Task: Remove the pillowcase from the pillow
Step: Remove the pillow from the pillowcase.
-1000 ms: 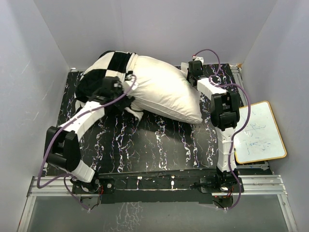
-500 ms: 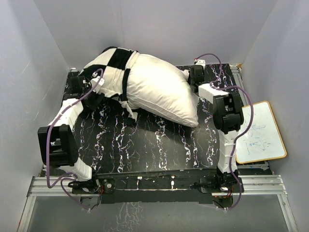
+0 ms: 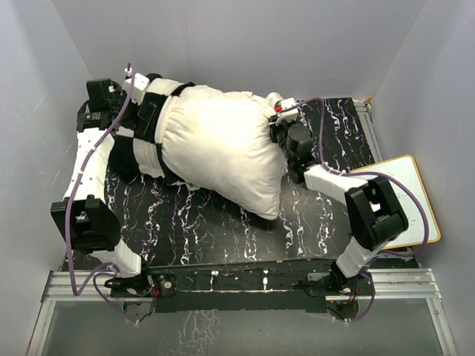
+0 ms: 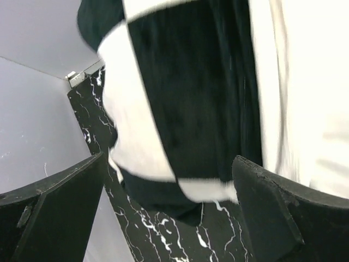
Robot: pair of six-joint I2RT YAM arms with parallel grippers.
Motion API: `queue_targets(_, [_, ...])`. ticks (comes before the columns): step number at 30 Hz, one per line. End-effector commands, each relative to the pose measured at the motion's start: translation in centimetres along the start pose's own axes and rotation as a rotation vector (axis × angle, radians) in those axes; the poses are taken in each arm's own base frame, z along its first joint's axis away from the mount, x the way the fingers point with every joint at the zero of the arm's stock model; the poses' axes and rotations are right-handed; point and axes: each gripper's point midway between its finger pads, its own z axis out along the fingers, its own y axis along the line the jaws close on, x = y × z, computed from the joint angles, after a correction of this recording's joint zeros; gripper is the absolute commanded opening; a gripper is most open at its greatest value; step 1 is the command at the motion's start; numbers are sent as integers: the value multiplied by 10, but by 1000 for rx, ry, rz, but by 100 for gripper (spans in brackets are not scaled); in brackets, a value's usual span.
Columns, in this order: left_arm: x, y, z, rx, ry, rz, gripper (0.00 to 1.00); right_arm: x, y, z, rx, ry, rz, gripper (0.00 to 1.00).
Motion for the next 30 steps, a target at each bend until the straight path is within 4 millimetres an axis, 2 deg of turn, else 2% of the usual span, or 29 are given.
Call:
queue_targets(1, [-3,16,13,-4,18,-39,97,-172,27,-58,-41,-611,-173,8])
queue_targets(3, [-10,25,19,5,18,-51,97,-194,43,-76,-59,-671,-254,8])
queue_targets(5, [-17,29,25,32,14,-67,97,-200,57,-93,-91,-700,-342,8])
queue_targets(6, [-22,33,27,32,6,-62,97,-197,64,-100,-100,-704,-398,8])
queue_targets(7, [-27,36,30,31,-8,-56,97,-193,70,-109,-104,-708,-463,8])
queue_targets(10, [-52,48,36,23,-89,-52,97,-164,81,-126,-41,-695,-718,8])
queue_targets(11, [-62,51,38,32,-110,-63,97,-150,79,-124,-12,-651,-807,8])
queue_targets(13, [-78,49,43,92,-137,-106,97,-131,74,-123,4,-597,-862,8])
queue_targets(14, [-75,41,54,146,-122,-131,97,-126,74,-124,-1,-586,-868,8])
queue_targets(15, [-77,31,55,201,-123,-146,97,-122,74,-125,-11,-581,-876,8])
queue_targets(16, [-70,14,57,279,-101,-158,97,-121,76,-126,-22,-580,-889,8])
queue_targets(18, [-45,-31,59,446,-18,-148,97,-125,79,-124,-25,-585,-905,8])
queue_targets(20, [-4,-78,57,593,105,-129,93,-134,77,-120,-11,-598,-900,8])
queue_targets(23, [38,-118,42,701,219,-136,75,-150,65,-106,37,-606,-848,8])
queue_targets(25, [53,-132,27,741,245,-141,63,-153,53,-85,67,-559,-795,8])
queue_targets(28, [61,-154,-7,819,256,-163,44,-142,32,-42,111,-421,-697,8])
queue_targets(30, [57,-168,-32,877,241,-200,30,-135,14,-16,187,-340,-615,8])
